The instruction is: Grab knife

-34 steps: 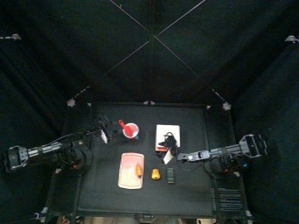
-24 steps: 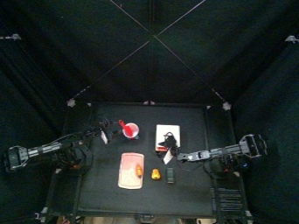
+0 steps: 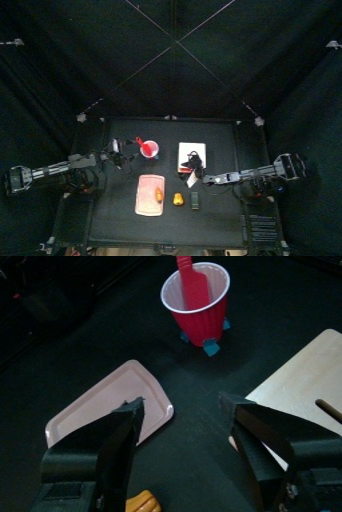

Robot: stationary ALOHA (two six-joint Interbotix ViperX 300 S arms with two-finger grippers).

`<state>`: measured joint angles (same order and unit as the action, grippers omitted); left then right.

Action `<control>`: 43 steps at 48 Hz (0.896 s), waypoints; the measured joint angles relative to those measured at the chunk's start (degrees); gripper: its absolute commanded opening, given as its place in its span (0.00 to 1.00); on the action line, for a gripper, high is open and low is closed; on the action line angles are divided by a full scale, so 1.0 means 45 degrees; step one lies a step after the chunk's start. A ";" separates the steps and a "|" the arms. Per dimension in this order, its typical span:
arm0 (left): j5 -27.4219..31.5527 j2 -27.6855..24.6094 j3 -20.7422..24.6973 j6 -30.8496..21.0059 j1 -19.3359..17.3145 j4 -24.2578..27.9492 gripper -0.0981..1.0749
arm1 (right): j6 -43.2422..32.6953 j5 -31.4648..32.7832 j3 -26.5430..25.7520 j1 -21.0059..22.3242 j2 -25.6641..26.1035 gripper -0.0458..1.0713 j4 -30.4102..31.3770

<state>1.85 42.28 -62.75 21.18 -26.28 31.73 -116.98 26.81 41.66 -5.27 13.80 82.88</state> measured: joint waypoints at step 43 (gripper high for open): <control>0.5039 -0.2988 0.0820 -0.0195 0.1777 1.2363 0.92 | 0.0000 0.0000 0.0000 0.0098 -0.0039 0.87 -0.0020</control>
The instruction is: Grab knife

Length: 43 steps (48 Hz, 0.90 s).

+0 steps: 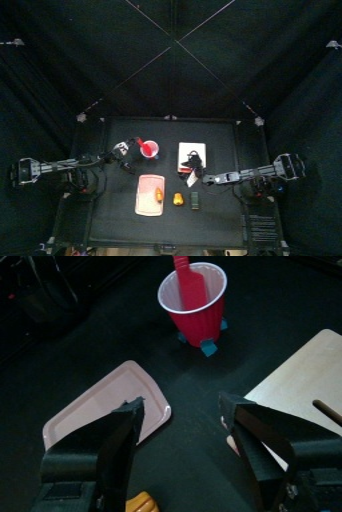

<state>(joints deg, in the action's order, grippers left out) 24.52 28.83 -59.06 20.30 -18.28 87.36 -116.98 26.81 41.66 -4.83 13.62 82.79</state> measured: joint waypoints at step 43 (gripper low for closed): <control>0.1426 -0.2656 0.0469 -0.1055 0.0059 0.2344 0.59 | 0.0039 0.0000 0.0078 0.0020 -0.0020 0.87 0.0000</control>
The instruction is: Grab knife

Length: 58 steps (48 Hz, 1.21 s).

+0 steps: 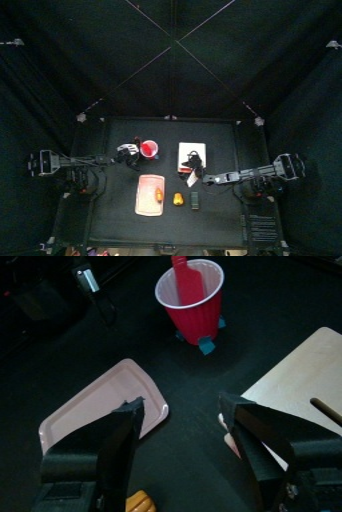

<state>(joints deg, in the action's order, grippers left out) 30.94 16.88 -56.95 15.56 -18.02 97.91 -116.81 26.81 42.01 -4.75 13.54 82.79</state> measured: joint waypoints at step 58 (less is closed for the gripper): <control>0.1621 0.3184 -0.1035 0.0059 0.1641 -0.0039 0.36 | -0.0020 0.0000 0.0000 0.0000 0.0020 0.87 0.0000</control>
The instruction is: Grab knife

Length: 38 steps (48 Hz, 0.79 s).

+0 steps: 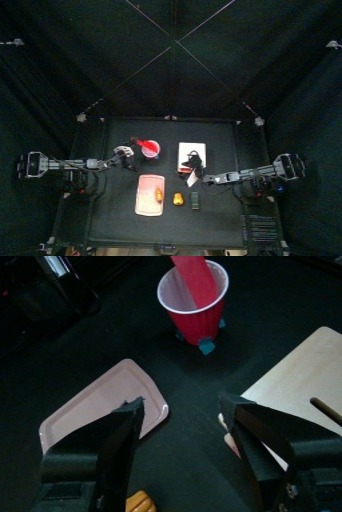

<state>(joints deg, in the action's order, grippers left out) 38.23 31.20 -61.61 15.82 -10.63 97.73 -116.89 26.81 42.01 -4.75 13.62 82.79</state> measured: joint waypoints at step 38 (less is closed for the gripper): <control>-0.0840 0.2520 0.0195 -0.2461 0.0117 -0.7070 0.34 | -0.0020 -0.0020 0.0000 0.0020 -0.0020 0.87 -0.0020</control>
<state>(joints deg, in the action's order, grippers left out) 34.45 42.54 -60.73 4.75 -10.11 65.92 -116.98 26.72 42.01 -4.66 13.54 82.71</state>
